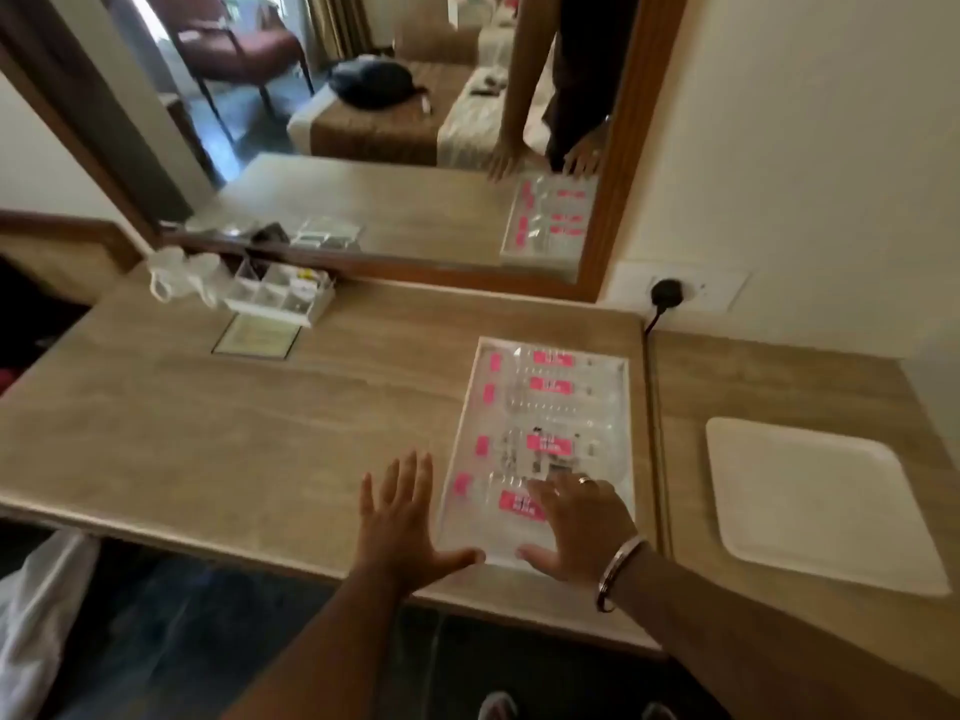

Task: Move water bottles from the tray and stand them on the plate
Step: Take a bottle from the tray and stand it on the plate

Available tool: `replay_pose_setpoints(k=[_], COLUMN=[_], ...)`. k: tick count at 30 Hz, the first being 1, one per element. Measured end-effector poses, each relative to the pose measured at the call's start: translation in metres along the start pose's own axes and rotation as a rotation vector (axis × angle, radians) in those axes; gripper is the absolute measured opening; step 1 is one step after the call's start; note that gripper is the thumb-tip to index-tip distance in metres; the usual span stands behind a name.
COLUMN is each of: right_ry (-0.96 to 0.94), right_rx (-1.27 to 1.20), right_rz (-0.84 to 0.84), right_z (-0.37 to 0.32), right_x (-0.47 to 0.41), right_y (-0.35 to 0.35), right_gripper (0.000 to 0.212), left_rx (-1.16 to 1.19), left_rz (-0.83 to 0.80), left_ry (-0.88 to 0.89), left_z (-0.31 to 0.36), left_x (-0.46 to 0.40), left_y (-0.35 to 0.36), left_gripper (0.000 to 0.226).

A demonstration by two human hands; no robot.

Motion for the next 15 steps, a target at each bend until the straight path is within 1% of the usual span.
replay_pose_setpoints(k=[1, 3, 5, 8, 11, 15], right_ry=[0.019, 0.067, 0.092, 0.044, 0.032, 0.088], right_rx=[0.003, -0.014, -0.038, -0.015, -0.01, -0.089], right_rz=[-0.047, 0.021, 0.081, 0.026, -0.06, -0.02], right_z=[-0.005, -0.011, -0.01, -0.011, -0.025, -0.027], right_x=[-0.007, -0.021, -0.037, -0.054, -0.063, -0.061], right_y=[0.009, 0.018, 0.022, 0.024, 0.032, 0.021], right_gripper=[0.075, 0.071, 0.069, 0.081, 0.078, 0.076], left_rx=[0.015, 0.032, 0.062, 0.032, 0.015, 0.033], left_rz=[-0.049, -0.081, -0.081, -0.027, -0.007, -0.013], left_ry=[-0.006, -0.018, -0.021, 0.063, 0.083, 0.067], left_z=[-0.006, -0.013, -0.016, -0.009, -0.009, -0.008], left_x=[0.0, -0.004, -0.012, -0.019, -0.021, -0.017], left_y=[0.01, 0.029, 0.042, 0.046, 0.049, 0.046], left_gripper=[0.14, 0.145, 0.147, 0.142, 0.139, 0.137])
Point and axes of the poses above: each hand's wrist, its own x-axis away from the middle knuckle, its own y-axis out of the palm, z = x × y, the point moved 3 cm from there along -x, towards the middle knuckle, and after that the axes turned 13 degrees about -z, right-handed, at the moved point
